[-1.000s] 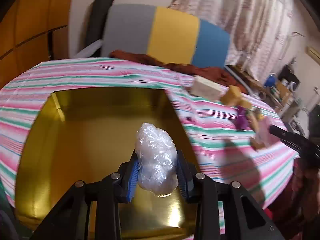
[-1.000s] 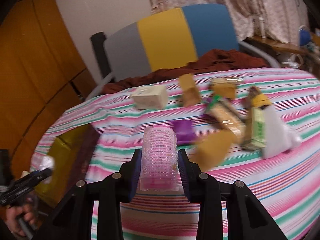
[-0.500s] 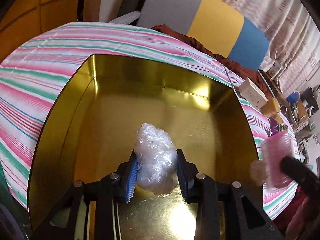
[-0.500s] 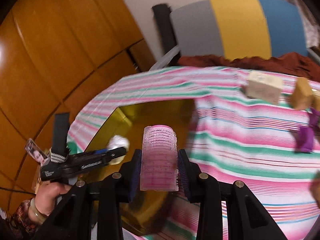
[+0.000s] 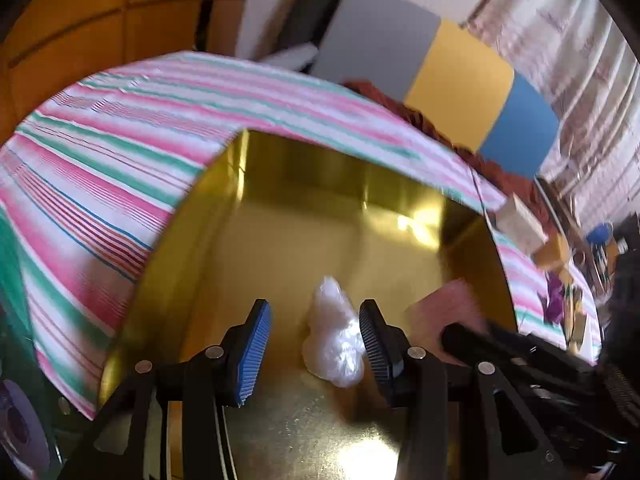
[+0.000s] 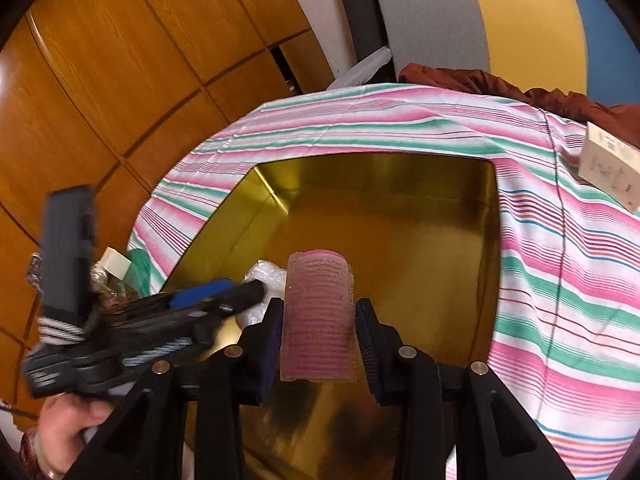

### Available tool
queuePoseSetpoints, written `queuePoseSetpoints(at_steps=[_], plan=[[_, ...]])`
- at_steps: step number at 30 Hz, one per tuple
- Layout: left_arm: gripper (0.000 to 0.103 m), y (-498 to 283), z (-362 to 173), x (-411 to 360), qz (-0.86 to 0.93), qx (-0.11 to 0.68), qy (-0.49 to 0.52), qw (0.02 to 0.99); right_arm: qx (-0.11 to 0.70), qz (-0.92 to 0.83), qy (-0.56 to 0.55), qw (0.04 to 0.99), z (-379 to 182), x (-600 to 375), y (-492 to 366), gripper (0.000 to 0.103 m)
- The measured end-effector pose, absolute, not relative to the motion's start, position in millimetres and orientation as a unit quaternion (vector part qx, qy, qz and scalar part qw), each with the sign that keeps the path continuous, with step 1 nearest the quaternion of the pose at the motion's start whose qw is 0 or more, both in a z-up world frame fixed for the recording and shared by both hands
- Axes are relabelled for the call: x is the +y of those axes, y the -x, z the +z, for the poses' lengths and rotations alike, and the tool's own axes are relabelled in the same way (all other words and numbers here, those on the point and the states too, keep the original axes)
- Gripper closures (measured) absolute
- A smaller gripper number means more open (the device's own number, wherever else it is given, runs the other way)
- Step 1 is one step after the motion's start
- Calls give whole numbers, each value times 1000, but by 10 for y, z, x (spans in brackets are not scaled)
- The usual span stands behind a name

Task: Organize objects
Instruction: 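Carry the plastic bag and pink curler to the gold tray with both tools, then open both tools to drop the bag and curler into the tray, then grasp the yellow sponge with the right tool while the left tool grasps the purple packet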

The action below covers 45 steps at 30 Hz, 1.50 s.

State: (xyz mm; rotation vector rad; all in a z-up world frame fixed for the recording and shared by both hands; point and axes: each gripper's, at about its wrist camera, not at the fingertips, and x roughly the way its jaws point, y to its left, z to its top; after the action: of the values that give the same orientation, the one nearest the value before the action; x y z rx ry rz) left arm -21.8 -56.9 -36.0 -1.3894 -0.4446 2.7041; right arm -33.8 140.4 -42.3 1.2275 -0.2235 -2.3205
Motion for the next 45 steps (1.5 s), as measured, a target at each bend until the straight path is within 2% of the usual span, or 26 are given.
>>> queuePoseSetpoints(at_steps=[2,5,9,19,37,45], plan=[[56,177,-280,-582,889,-145,433,24,-85,-850,-456,250,-459,1375,384,64],[56,100,-178,-569,900,-148,409,18,-89,-851,-457,245,-481,1352,415,50],[56,29,-83,-493,910,-149,386,24,-89,-864,-434,240,-372,1424,325,46],[56,-79,-96,-72,906,-121,399,80,-70,-893,-390,213,-88,1803,25,43],[56,-345,-18,883,885,-56,407,219,-18,-916,-381,127,-18,2749,-327,42],[56,-471,20,1379,868,-24,411,278,5,-917,-397,38,-77,3784,-370,25]])
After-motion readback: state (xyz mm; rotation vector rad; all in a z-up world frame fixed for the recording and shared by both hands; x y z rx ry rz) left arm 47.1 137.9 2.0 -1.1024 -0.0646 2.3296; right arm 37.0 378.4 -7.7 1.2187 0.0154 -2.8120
